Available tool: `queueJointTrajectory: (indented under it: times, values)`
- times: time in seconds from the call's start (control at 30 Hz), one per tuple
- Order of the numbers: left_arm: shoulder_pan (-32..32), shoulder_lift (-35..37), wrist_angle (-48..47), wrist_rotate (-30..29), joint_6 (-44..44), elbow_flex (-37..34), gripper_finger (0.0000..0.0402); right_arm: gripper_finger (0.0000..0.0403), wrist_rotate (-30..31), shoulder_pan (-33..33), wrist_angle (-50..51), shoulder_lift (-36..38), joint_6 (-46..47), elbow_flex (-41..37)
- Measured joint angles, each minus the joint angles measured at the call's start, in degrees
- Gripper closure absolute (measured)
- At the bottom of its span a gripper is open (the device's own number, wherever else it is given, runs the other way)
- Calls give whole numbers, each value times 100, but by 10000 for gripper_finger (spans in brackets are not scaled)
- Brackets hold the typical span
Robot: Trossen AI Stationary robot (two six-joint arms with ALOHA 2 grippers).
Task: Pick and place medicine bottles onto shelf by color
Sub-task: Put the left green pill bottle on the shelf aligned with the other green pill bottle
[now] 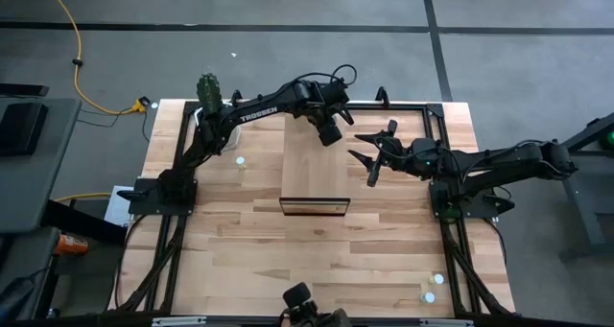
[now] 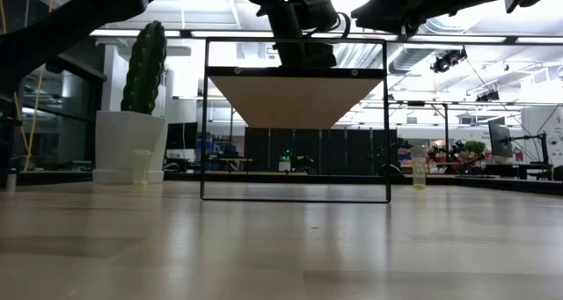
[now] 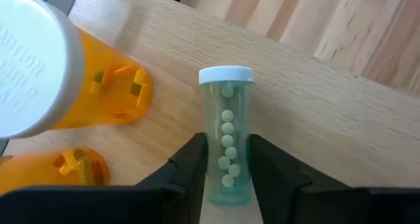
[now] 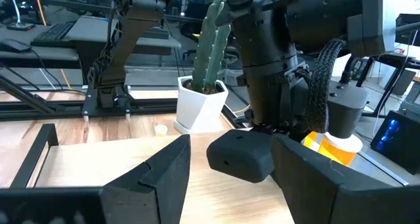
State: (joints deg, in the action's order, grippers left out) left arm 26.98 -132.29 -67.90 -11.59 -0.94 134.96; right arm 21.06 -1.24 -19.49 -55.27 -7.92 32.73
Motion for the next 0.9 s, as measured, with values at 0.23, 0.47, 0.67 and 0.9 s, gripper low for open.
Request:
queueJointTrajectory:
  times: [0.23, 0.47, 0.67, 0.9]
  values:
    - [0, 0, -2, -18, 8, 0, 311, 198, 0, -1, 0, 0, -1, 0]
    - [0, 0, -28, -149, 117, 0, 310, 198, 0, -1, 0, 0, -2, 0]
    - [0, 4, -44, -170, 115, 0, 310, 198, 0, -1, 0, 0, -2, 0]
    - [0, 32, -80, -171, 160, 4, 317, 198, 0, -2, 0, 0, -2, 0]
